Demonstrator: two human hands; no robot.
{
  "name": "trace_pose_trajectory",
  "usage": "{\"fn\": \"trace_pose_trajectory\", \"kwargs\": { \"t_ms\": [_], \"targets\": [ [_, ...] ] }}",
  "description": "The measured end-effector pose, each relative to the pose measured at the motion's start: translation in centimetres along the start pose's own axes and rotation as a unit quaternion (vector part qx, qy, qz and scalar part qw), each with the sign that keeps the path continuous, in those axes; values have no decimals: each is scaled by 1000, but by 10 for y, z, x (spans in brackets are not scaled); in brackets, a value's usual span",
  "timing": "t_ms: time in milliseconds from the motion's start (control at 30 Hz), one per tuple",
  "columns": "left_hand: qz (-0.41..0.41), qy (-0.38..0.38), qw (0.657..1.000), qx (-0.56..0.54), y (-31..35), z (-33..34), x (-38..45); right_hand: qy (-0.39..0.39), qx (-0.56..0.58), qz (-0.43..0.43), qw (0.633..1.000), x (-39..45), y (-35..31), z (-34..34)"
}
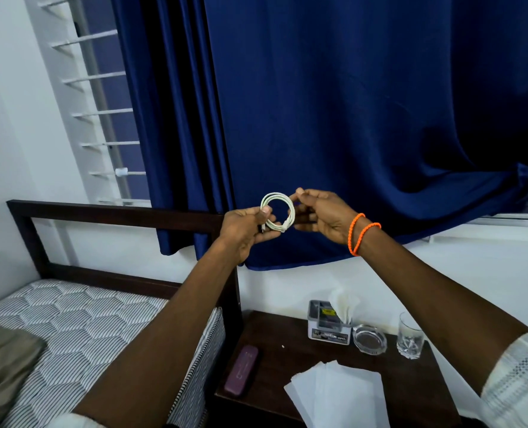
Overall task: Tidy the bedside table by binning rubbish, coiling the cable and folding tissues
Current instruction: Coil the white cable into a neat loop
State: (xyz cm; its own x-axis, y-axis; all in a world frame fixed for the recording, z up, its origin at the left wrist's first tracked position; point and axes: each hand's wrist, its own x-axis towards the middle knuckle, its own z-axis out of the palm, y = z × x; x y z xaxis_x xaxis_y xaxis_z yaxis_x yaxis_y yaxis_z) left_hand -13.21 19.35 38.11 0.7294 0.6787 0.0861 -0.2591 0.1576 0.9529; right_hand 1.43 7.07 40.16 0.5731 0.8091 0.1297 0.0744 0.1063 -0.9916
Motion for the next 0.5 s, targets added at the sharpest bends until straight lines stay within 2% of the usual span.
{"fn": "trace_pose_trajectory", "kwargs": {
  "t_ms": [267, 400, 500],
  "targets": [
    [6, 28, 1000, 5, -7, 3, 5, -59, -116, -70, 989, -4, 15, 9],
    [-8, 29, 999, 24, -17, 0, 8, -72, -118, -38, 990, -7, 25, 9],
    [-23, 8, 998, 66, -26, -8, 8, -36, -112, -19, 993, -6, 37, 8]
  ]
}}
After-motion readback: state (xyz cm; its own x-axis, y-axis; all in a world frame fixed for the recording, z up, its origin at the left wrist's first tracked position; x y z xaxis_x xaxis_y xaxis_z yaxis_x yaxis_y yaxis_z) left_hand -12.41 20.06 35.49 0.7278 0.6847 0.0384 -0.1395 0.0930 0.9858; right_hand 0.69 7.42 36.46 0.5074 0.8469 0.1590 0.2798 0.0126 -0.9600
